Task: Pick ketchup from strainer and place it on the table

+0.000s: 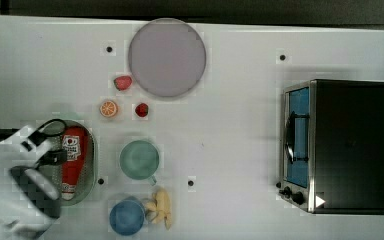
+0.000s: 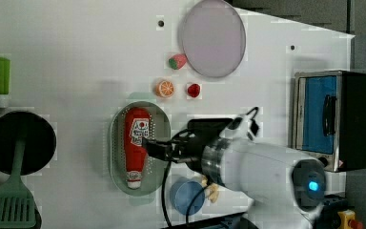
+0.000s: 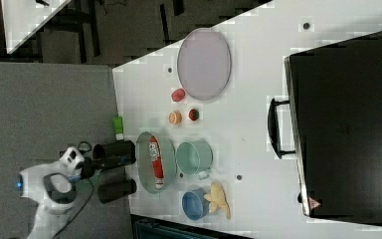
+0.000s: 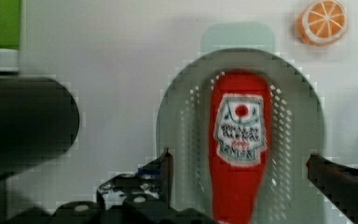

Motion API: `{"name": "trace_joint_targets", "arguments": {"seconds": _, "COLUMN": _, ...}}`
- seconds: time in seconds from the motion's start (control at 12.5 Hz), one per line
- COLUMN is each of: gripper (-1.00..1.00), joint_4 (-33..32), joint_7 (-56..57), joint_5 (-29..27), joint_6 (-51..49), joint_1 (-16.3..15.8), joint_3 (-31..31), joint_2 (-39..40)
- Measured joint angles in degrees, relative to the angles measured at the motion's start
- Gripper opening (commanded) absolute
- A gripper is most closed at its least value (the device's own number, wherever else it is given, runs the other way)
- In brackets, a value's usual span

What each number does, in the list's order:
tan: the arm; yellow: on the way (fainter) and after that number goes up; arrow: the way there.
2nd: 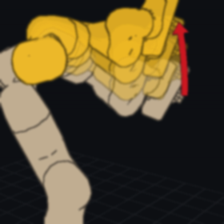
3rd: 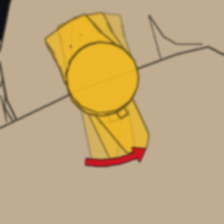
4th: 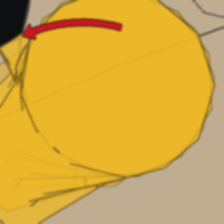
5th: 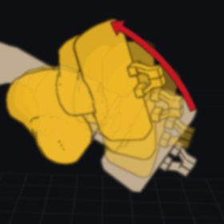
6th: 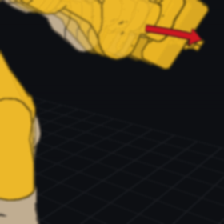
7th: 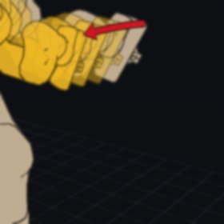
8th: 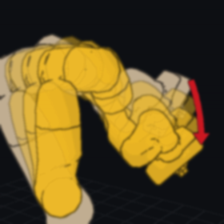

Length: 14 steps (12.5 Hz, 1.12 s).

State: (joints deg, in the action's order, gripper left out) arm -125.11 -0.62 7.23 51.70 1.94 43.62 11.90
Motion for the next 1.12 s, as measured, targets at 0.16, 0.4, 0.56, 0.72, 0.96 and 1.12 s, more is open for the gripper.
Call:
{"name": "trace_joint_targets", "arguments": {"seconds": 0.16, "gripper": 1.00, "joint_4": -3.4, "joint_7": -3.5, "joint_5": 1.4, "joint_6": 5.7, "joint_1": 0.5, "joint_3": -0.7, "joint_2": 5.2}}
{"name": "trace_joint_targets", "arguments": {"seconds": 0.4, "gripper": 1.00, "joint_4": -4.3, "joint_7": -7.9, "joint_5": 7.9, "joint_6": 7.8, "joint_1": 1.2, "joint_3": -1.7, "joint_2": 13.2}}
{"name": "trace_joint_targets", "arguments": {"seconds": 0.56, "gripper": 1.00, "joint_4": -4.1, "joint_7": -9.8, "joint_5": 12.9, "joint_6": 8.2, "joint_1": 0.7, "joint_3": -2.6, "joint_2": 16.7}}
{"name": "trace_joint_targets", "arguments": {"seconds": 0.72, "gripper": 1.00, "joint_4": -3.0, "joint_7": -10.6, "joint_5": 17.1, "joint_6": 9.2, "joint_1": 0.8, "joint_3": -3.0, "joint_2": 19.3}}
{"name": "trace_joint_targets", "arguments": {"seconds": 0.96, "gripper": 1.00, "joint_4": 1.7, "joint_7": -11.6, "joint_5": 20.1, "joint_6": 9.7, "joint_1": -0.7, "joint_3": -5.0, "joint_2": 23.3}}
{"name": "trace_joint_targets", "arguments": {"seconds": 1.12, "gripper": 1.00, "joint_4": 3.9, "joint_7": -12.3, "joint_5": 20.4, "joint_6": 10.0, "joint_1": -1.4, "joint_3": -6.2, "joint_2": 24.7}}
